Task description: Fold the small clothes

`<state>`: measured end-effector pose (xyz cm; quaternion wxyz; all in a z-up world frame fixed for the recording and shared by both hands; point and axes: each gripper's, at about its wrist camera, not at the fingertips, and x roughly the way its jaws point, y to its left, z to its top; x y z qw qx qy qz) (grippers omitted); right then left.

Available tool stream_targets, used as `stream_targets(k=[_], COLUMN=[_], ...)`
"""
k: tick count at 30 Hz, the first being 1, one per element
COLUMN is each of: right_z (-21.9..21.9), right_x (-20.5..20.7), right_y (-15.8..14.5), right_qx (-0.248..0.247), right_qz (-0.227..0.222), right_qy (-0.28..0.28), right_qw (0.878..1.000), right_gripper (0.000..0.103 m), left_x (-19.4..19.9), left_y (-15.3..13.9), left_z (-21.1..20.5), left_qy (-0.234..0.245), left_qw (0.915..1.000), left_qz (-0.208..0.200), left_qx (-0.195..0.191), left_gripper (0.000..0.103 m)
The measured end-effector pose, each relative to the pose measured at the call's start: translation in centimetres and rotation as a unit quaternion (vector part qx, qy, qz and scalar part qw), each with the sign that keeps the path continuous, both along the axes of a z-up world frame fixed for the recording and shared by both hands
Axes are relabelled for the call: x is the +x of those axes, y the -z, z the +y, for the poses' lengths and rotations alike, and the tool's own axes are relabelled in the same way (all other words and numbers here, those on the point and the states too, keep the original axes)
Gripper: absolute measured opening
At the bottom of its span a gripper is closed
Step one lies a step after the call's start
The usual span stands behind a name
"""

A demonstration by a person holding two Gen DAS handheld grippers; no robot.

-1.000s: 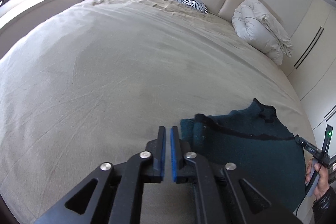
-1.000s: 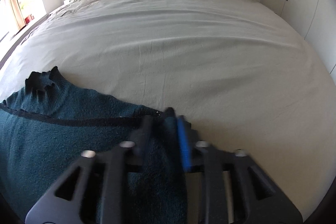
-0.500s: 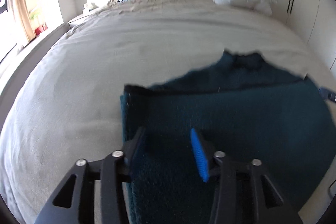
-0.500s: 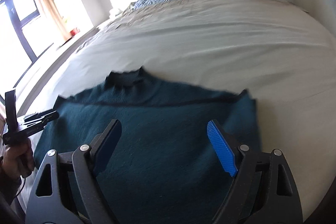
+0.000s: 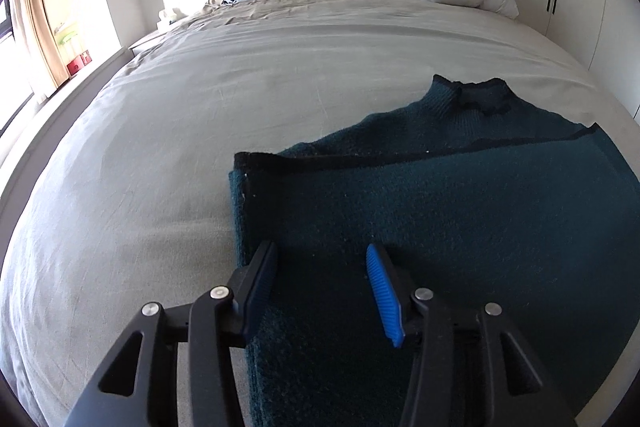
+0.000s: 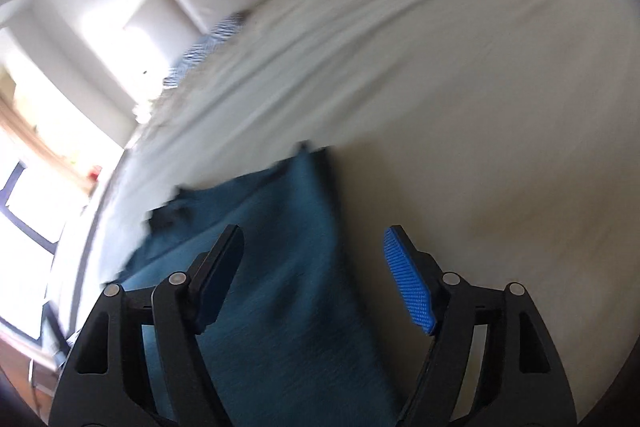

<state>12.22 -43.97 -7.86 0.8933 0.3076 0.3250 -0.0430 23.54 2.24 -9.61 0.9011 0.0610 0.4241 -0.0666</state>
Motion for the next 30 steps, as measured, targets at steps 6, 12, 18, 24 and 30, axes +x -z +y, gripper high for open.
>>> stream_targets(k=[6, 12, 18, 24, 30], right_z=[12.5, 14.5, 4.9, 0.0, 4.0], right_x=[1.7, 1.1, -2.3, -6.4, -5.7], right_y=[2.2, 4.5, 5.2, 4.1, 2.2], right_qx=[0.05, 0.052, 0.081, 0.098, 0.115], right_qz=[0.023, 0.042, 0.028, 0.008, -0.012], right_qy=[-0.189, -0.194, -0.066, 0.045, -0.021], right_qw=[0.981, 0.979, 0.994, 0.994, 0.993], right_gripper=[0.073, 0.07, 0.069, 0.07, 0.073], left_x=[-0.1, -0.4, -2.3, -5.2, -7.0], left_y=[0.0, 0.0, -0.2, -0.9, -0.7], left_z=[0.0, 0.5, 2.4, 6.9, 9.5], left_qy=[0.004, 0.014, -0.005, -0.057, -0.086], left_qw=[1.0, 0.9999, 0.9999, 0.9952, 0.9777], left_qz=[0.0, -0.001, -0.001, 0.007, 0.064], left_qx=[0.003, 0.004, -0.012, -0.08, -0.18], left_gripper=[0.05, 0.05, 0.063, 0.073, 0.073])
